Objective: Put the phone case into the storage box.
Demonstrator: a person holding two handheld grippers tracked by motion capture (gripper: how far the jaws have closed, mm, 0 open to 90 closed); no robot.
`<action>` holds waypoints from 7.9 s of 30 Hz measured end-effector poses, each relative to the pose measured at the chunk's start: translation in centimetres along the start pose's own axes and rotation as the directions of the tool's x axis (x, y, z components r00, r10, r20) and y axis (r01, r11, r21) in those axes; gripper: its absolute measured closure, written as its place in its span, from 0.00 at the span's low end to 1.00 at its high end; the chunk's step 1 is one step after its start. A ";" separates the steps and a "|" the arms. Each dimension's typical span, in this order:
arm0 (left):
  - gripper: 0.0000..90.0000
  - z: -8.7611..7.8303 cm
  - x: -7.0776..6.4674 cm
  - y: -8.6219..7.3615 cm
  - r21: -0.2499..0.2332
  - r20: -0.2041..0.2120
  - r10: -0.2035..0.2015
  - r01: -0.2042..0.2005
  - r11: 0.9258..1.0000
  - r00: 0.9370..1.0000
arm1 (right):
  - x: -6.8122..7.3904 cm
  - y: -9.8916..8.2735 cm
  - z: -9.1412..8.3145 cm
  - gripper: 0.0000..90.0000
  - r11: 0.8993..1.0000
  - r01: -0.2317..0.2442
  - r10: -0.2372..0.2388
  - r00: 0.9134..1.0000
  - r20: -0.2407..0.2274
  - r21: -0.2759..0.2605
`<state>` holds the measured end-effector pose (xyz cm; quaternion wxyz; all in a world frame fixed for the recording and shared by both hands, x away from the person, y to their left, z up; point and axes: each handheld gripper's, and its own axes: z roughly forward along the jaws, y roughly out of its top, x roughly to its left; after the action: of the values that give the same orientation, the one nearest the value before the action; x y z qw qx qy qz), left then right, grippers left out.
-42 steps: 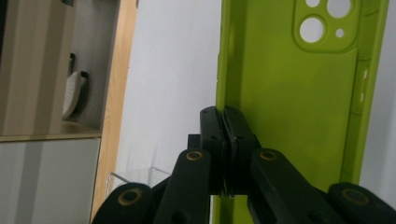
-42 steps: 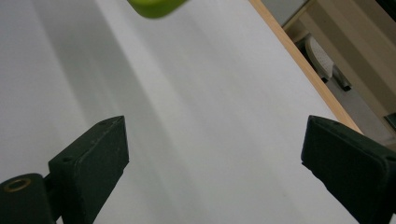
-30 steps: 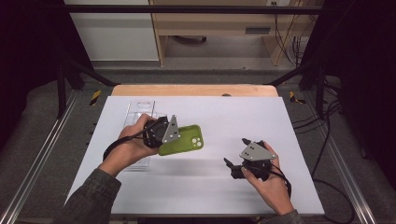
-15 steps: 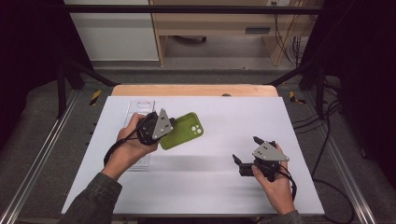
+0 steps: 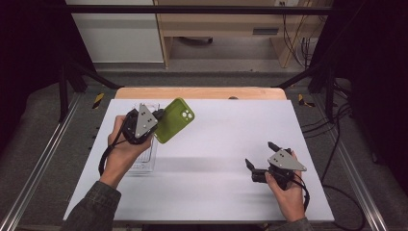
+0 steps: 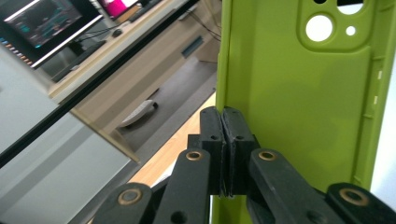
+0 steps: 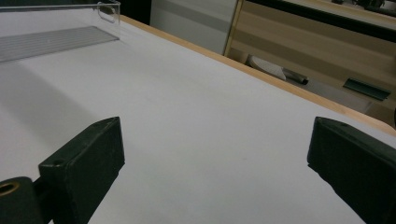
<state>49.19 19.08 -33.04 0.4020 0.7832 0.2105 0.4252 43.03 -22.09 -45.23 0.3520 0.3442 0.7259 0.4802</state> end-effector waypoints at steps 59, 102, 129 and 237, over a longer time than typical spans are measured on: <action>0.97 -1.8 5.2 -3.1 -0.064 -0.230 -0.274 0.266 0.962 0.934 | 0.0 -0.5 -1.7 0.04 0.991 -0.110 0.104 0.992 -0.067 -0.083; 0.97 -0.1 7.4 -5.0 -0.120 -0.299 -0.466 0.451 0.884 0.833 | 0.8 -1.1 -1.5 0.04 0.986 -0.128 0.115 0.986 -0.122 -0.106; 0.97 3.4 7.8 -6.4 -0.174 -0.392 -0.560 0.538 0.825 0.730 | 0.9 -1.1 -1.5 0.04 0.986 -0.127 0.112 0.984 -0.135 -0.108; 0.97 7.5 6.7 -8.3 -0.149 -0.397 -0.631 0.631 0.761 0.667 | 0.5 -0.9 -1.8 0.04 0.984 -0.135 0.120 0.985 -0.125 -0.118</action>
<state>59.24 25.07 -38.80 0.4677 0.5504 0.5503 0.4191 41.10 -22.73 -45.68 0.2985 0.3383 0.6899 0.5661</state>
